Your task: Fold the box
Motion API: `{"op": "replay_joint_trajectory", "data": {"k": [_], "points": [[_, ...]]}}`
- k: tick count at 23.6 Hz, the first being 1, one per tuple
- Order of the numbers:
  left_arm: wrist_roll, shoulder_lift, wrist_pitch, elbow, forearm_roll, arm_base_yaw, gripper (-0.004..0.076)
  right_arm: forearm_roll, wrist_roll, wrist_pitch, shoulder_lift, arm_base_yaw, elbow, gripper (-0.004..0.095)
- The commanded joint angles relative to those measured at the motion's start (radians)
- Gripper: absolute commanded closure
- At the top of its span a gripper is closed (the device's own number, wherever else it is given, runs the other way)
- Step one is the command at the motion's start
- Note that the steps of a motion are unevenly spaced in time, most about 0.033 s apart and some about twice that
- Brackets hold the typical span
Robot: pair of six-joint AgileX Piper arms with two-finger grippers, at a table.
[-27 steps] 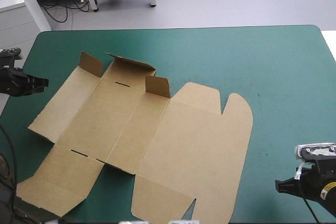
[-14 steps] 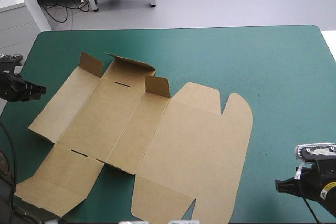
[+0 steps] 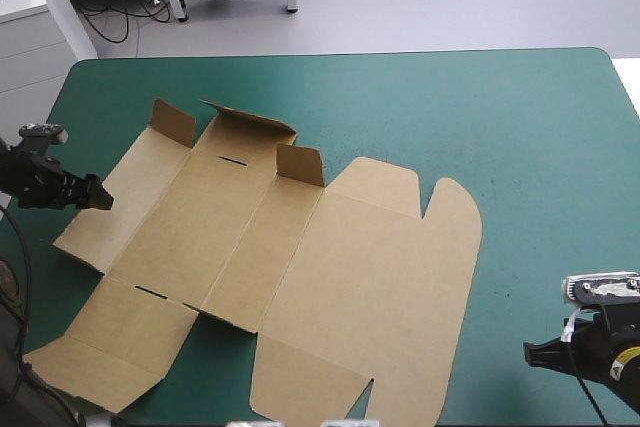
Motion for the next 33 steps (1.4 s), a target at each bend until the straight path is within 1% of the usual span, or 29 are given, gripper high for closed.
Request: {"op": "replay_joint_trajectory", "data": {"k": [1, 3, 6, 8, 11, 14, 17, 18, 20, 21, 26, 33], "points": [[0.035, 0.005, 0.03, -0.031, -0.046, 0.002, 0.0045, -0.005, 0.0, -0.033, 0.009, -0.004, -0.024, 0.0928], [0.049, 0.033, 0.043, -0.031, -0.048, 0.002, 0.0045, -0.003, 0.0, -0.025, 0.009, -0.004, -0.024, 0.0928], [0.049, 0.072, 0.089, -0.031, -0.056, 0.002, 0.0045, 0.008, 0.0, -0.024, 0.009, -0.004, -0.024, 0.0928], [0.038, 0.09, 0.093, -0.031, -0.072, 0.002, 0.0045, 0.017, 0.0, -0.024, 0.009, -0.004, -0.024, 0.0928], [0.035, 0.093, 0.093, -0.031, -0.163, -0.007, 0.0045, 0.017, 0.0, -0.024, 0.009, -0.004, -0.024, 0.0928], [0.017, 0.093, 0.093, -0.014, -0.138, -0.04, 0.0057, 0.015, 0.0, -0.026, 0.009, -0.004, -0.024, 0.0928], [0.017, 0.088, 0.095, 0.064, -0.098, -0.104, 0.0141, 0.009, 0.0, -0.032, 0.009, -0.004, -0.024, 0.0928], [0.017, 0.087, 0.095, 0.099, -0.072, -0.124, 0.019, 0.008, 0.0, -0.032, 0.009, -0.004, -0.024, 0.0928], [0.017, 0.075, 0.095, 0.14, -0.044, -0.149, 0.0232, 0.007, 0.0, -0.032, 0.009, -0.004, -0.024, 0.0928], [0.017, 0.068, 0.095, 0.15, -0.045, -0.151, 0.024, 0.007, 0.0, -0.032, 0.009, -0.004, -0.024, 0.0928], [0.017, -0.015, 0.095, 0.163, -0.112, -0.151, 0.0241, 0.007, -0.004, -0.033, 0.009, -0.004, -0.024, 0.0928], [0.013, -0.053, 0.095, 0.179, -0.217, -0.151, 0.0241, 0.007, -0.01, -0.047, 0.009, -0.004, -0.024, 0.0928]]}}
